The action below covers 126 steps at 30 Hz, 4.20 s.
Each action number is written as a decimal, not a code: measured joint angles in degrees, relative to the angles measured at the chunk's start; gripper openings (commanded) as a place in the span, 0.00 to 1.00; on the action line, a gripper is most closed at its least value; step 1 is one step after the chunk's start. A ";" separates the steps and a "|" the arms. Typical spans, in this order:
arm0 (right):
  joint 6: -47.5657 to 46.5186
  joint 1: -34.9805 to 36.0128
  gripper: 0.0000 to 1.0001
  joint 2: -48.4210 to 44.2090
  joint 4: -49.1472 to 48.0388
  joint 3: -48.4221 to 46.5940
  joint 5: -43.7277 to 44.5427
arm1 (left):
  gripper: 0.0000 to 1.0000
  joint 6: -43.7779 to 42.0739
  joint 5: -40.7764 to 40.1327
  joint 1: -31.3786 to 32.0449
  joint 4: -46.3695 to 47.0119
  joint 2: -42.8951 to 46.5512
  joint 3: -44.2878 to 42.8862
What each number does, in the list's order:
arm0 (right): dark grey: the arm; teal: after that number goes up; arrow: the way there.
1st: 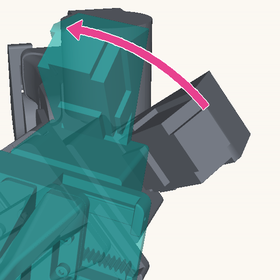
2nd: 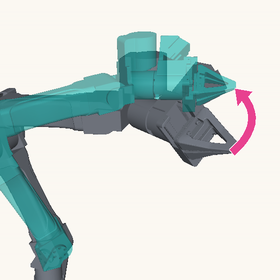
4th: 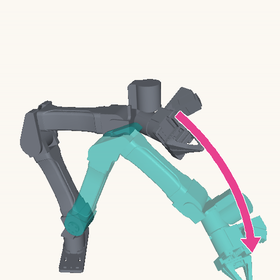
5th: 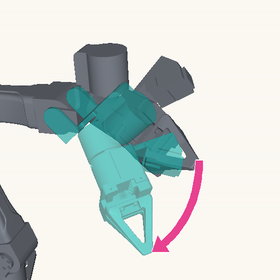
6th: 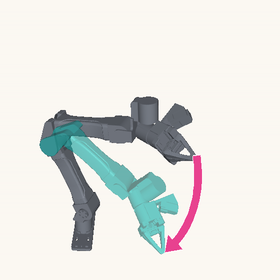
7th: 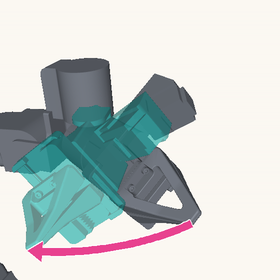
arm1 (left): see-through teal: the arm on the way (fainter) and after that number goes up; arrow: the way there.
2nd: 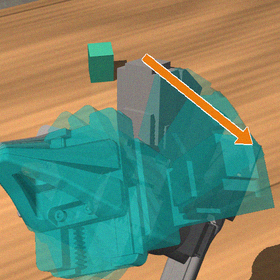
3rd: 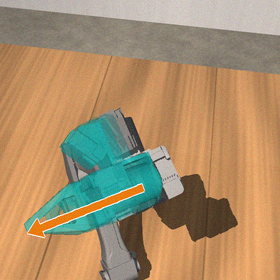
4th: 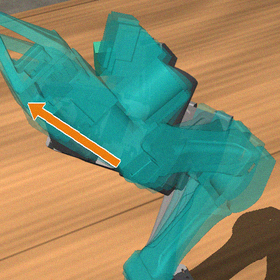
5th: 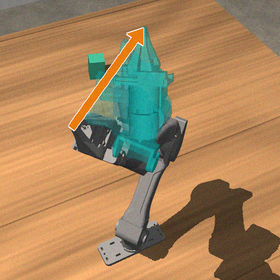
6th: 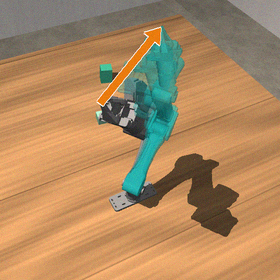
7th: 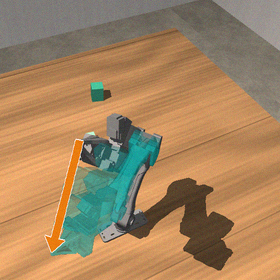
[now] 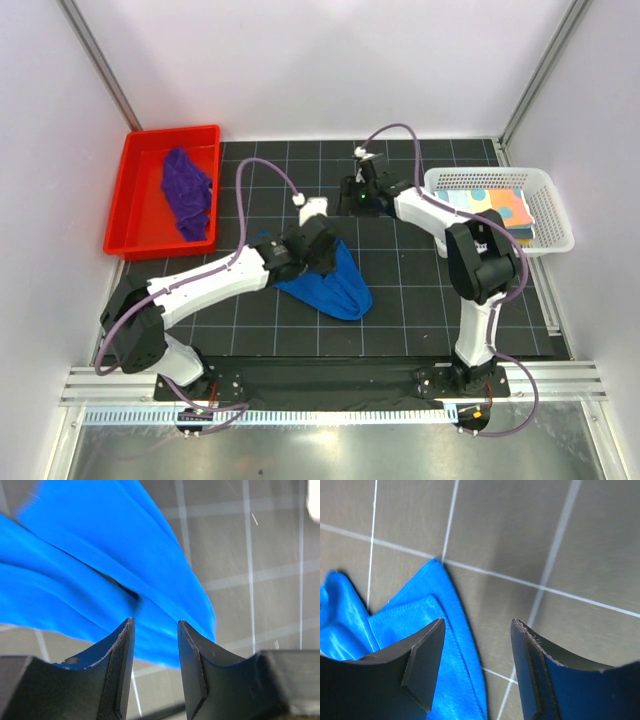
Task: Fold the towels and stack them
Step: Move the towel to the center of the board, then flatten out the crumpled towel
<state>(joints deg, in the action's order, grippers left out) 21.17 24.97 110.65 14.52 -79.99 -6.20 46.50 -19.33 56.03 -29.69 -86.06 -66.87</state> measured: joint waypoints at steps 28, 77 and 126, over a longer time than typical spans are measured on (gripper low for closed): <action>-1.49 3.52 0.14 13.22 1.27 -8.66 -0.81 | 0.36 -12.13 7.13 -18.64 -5.90 -30.27 -30.95; 15.10 -4.28 0.01 13.31 -16.92 0.22 -9.53 | 0.45 -19.80 7.91 -18.25 -17.46 -46.97 -52.76; 24.20 -8.61 0.01 15.23 -28.20 4.46 -18.12 | 0.18 -28.98 6.71 -15.02 -14.97 -50.34 -50.14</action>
<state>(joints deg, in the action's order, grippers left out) 45.36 16.36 125.89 -13.67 -75.53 -24.32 17.52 -12.62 41.01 -44.66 -136.40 -117.01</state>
